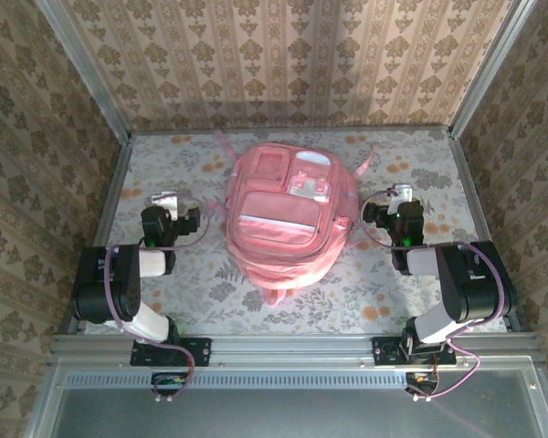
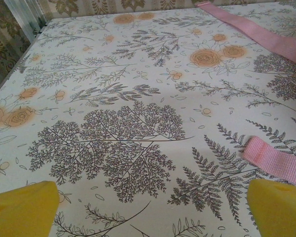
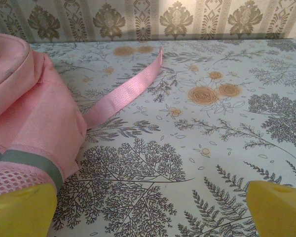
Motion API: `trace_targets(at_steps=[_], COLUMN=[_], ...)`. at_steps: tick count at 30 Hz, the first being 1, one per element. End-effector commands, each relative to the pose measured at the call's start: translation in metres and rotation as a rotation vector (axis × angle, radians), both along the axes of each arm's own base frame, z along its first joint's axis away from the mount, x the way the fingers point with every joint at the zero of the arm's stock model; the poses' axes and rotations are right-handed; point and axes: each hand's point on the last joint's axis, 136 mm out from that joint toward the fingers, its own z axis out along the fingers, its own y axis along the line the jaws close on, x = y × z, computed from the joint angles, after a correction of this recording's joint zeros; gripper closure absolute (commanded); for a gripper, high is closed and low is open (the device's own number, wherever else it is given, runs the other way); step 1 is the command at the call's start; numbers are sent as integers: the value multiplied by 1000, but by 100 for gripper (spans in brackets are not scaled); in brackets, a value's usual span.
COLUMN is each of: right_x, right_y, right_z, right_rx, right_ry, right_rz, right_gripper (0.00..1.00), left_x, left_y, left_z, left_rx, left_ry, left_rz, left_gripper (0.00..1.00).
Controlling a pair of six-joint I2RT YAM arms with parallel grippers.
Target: Pack the student bag
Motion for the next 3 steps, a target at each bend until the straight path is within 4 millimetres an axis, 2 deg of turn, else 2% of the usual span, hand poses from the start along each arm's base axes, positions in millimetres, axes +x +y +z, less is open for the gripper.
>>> trace_targets(at_steps=[1, 3], right_x=[-1, -1], right_y=[-2, -2], right_z=[-1, -1], right_rx=[-16, -17], right_ry=[3, 4], right_rz=[-10, -10], right_gripper=[0, 0], left_x=[5, 5], left_y=[-2, -2], left_z=[10, 11], left_rx=[19, 21], left_ry=[-31, -36], left_rz=[-13, -12], left_gripper=[0, 0])
